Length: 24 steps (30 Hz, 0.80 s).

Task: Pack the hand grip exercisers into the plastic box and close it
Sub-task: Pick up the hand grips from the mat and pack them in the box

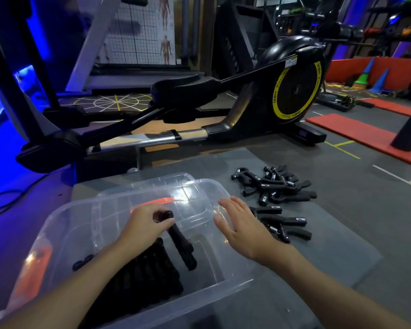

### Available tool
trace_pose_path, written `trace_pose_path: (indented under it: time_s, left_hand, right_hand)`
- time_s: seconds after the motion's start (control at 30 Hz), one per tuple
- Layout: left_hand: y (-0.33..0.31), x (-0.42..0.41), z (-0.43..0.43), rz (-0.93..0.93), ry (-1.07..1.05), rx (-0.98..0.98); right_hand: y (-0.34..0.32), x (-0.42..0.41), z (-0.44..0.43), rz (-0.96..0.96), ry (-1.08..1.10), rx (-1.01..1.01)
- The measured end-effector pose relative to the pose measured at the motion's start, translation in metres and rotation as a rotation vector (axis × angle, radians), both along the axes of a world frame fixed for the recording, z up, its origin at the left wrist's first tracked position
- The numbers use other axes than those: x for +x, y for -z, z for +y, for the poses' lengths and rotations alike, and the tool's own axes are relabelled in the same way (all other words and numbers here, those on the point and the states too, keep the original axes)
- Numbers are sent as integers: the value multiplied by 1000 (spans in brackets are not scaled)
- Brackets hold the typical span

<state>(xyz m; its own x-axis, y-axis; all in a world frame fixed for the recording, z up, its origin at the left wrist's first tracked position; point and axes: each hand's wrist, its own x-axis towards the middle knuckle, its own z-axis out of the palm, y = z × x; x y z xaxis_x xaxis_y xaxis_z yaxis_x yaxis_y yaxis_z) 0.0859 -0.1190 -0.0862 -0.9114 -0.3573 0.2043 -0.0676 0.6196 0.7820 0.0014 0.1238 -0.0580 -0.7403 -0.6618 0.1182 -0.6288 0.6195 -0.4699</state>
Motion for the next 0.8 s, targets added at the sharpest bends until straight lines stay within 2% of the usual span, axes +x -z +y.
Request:
trace_pose_path:
  time_s: [0.37,0.57,0.8]
  left_hand:
    - [36,4,-10,-239,20,-110]
    - [49,2,-11,-341,55,-270]
    - [54,3,-10,-363,37,-350]
  right_hand:
    - [2,-1,0,-3,21,45]
    - [0,0,0,-8,27,60]
    - [-1,2,0,-11,24,54]
